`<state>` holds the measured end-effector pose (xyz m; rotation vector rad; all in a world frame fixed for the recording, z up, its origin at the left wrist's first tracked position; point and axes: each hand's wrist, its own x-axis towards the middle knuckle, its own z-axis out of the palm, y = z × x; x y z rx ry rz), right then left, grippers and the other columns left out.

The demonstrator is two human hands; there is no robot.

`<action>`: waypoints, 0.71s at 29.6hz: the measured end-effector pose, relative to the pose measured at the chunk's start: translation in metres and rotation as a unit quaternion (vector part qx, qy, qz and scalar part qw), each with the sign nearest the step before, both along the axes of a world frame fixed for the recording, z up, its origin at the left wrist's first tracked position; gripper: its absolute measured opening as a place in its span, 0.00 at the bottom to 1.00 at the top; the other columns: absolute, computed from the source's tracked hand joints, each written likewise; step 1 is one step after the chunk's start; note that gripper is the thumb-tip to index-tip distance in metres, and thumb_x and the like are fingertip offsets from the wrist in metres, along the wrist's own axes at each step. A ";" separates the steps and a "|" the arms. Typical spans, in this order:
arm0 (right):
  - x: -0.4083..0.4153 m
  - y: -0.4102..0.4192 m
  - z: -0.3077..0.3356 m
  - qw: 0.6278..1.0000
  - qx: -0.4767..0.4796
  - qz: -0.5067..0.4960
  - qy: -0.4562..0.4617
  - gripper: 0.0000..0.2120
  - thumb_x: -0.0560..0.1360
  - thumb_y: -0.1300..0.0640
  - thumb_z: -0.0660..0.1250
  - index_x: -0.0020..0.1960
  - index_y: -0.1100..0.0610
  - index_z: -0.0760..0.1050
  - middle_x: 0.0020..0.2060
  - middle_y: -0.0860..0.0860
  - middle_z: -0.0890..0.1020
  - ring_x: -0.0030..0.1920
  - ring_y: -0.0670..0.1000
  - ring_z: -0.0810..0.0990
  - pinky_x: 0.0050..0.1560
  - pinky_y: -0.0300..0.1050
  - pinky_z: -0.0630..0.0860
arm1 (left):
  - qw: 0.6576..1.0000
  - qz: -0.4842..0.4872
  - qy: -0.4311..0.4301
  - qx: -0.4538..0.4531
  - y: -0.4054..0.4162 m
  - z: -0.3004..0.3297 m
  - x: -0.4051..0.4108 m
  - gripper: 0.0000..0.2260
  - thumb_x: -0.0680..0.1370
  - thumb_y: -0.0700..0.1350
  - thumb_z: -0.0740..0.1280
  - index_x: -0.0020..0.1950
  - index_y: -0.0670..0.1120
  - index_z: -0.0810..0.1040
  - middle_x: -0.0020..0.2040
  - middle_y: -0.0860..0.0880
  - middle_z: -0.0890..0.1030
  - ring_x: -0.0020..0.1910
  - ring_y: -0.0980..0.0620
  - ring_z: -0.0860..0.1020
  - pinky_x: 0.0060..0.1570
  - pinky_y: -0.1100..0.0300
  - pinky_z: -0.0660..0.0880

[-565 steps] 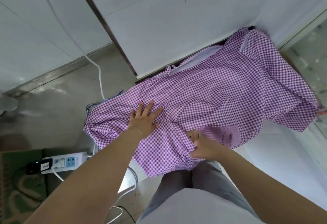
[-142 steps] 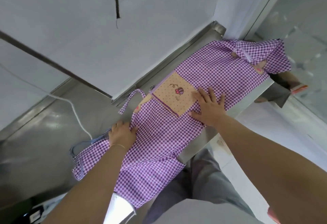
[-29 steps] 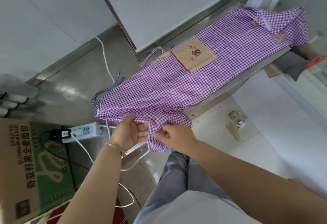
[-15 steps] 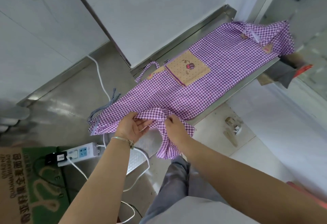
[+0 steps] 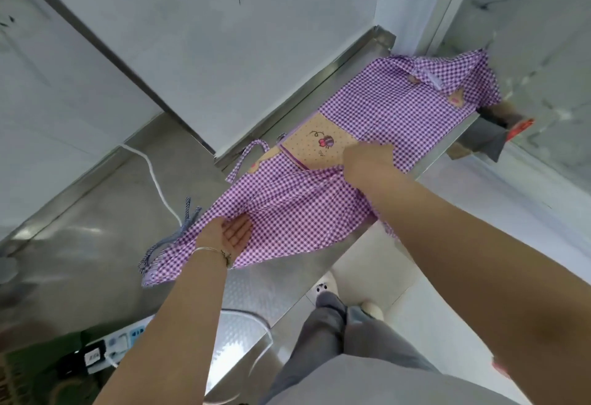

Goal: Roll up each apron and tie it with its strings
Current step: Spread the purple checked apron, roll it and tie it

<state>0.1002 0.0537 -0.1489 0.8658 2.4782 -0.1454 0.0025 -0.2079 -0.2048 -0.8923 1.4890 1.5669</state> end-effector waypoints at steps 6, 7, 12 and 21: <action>-0.011 0.025 -0.034 0.980 0.084 -0.093 0.154 0.30 0.74 0.58 0.63 0.74 0.56 0.58 0.76 0.58 0.56 0.75 0.62 0.53 0.72 0.69 0.46 | 0.880 -0.285 0.264 -0.274 0.001 -0.023 -0.008 0.24 0.79 0.50 0.65 0.71 0.41 0.65 0.63 0.41 0.73 0.63 0.40 0.72 0.66 0.43 0.69; -0.012 0.022 -0.042 0.981 0.078 -0.084 0.159 0.30 0.74 0.58 0.62 0.74 0.55 0.57 0.76 0.57 0.55 0.76 0.62 0.51 0.72 0.69 0.46 | 0.803 -0.368 0.329 -0.334 -0.001 -0.027 -0.008 0.25 0.78 0.49 0.65 0.72 0.42 0.63 0.69 0.41 0.67 0.69 0.39 0.67 0.69 0.42 0.64; 0.000 -0.001 -0.077 0.955 0.058 -0.096 0.274 0.24 0.77 0.53 0.61 0.72 0.53 0.63 0.75 0.55 0.62 0.75 0.60 0.56 0.74 0.66 0.47 | 0.577 -0.570 0.367 -0.455 -0.006 -0.040 -0.011 0.27 0.81 0.58 0.53 0.78 0.51 0.52 0.78 0.48 0.54 0.77 0.43 0.51 0.73 0.40 0.50; 0.019 0.017 -0.090 0.974 -0.071 -0.050 0.209 0.22 0.82 0.44 0.49 0.74 0.50 0.63 0.73 0.49 0.65 0.70 0.53 0.66 0.70 0.54 0.62 | 0.538 -0.553 0.366 -0.520 -0.020 -0.041 -0.012 0.22 0.81 0.57 0.55 0.66 0.43 0.70 0.66 0.41 0.71 0.64 0.39 0.68 0.63 0.41 0.64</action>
